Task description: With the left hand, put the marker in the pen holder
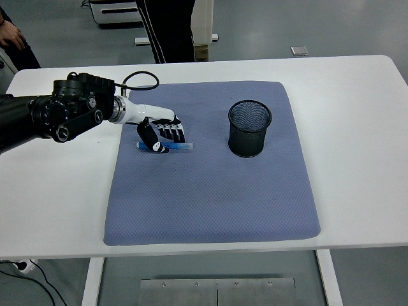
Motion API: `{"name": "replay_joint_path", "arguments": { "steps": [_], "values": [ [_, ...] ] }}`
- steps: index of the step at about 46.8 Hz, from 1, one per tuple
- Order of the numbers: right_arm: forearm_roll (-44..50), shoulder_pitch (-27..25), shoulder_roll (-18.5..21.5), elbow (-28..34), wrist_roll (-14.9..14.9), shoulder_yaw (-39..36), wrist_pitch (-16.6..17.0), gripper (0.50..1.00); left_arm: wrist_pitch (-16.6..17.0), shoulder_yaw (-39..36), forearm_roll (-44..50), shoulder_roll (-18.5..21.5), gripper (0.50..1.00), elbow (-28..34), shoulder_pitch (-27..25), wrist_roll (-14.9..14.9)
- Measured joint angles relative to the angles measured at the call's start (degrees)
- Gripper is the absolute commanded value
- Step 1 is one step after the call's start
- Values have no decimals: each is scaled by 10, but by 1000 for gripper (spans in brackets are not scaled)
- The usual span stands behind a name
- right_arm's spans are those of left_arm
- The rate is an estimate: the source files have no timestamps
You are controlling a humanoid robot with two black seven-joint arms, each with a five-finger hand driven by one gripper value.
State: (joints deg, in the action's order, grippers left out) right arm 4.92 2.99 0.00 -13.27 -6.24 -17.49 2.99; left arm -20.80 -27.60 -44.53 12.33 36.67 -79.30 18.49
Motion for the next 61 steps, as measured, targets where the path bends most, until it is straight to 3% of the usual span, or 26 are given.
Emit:
{"name": "replay_joint_path", "arguments": {
  "steps": [21, 30, 36, 61],
  "values": [
    [0, 0, 0, 0, 0, 0, 0, 1000, 2, -6, -4, -3, 599, 1, 0, 0],
    [0, 0, 0, 0, 0, 0, 0, 1000, 2, -6, -11, -3, 555, 1, 0, 0],
    [0, 0, 0, 0, 0, 0, 0, 1000, 2, -6, -11, -3, 500, 1, 0, 1],
    [0, 0, 0, 0, 0, 0, 0, 1000, 0, -1, -2, 0, 500, 0, -11, 5]
  ]
}}
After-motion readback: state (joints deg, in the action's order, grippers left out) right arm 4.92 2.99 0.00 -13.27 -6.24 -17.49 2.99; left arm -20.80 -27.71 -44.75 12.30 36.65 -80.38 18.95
